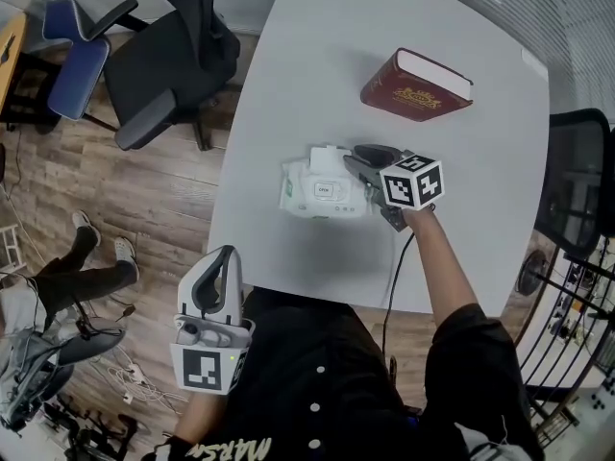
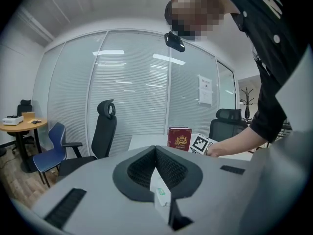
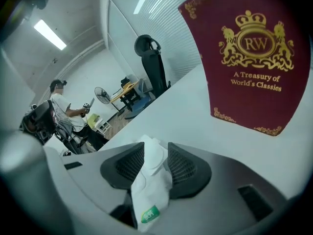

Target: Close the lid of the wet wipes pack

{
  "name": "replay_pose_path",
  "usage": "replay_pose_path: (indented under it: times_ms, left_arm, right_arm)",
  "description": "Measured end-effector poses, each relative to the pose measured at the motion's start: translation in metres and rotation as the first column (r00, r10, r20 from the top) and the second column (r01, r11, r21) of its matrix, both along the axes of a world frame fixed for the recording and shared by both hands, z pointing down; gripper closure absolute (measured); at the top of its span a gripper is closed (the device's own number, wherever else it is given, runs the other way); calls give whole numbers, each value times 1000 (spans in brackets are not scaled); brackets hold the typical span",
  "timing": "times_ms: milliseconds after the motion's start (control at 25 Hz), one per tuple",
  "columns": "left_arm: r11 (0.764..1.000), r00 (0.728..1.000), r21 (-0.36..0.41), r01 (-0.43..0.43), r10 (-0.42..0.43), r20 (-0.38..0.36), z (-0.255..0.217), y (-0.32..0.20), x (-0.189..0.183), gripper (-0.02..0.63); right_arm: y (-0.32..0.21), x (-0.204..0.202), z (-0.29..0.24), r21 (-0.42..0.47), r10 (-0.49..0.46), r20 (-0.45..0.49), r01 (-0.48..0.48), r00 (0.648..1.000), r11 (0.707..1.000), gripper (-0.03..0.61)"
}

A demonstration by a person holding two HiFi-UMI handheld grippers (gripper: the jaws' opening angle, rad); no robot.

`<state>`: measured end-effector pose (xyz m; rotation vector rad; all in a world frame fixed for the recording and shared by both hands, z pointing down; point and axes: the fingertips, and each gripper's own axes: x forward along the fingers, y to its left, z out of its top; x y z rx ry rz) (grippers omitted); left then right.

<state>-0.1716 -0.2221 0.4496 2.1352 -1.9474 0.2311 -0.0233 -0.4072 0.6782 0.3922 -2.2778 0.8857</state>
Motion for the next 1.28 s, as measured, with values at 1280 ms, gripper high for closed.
replay_pose_path:
  times_ms: [1280]
  left_arm:
    - [1000, 999, -27, 8, -9, -41, 11, -10, -5, 598]
  right_arm:
    - [-2, -5, 9, -81, -98, -40, 94, 994, 992, 514]
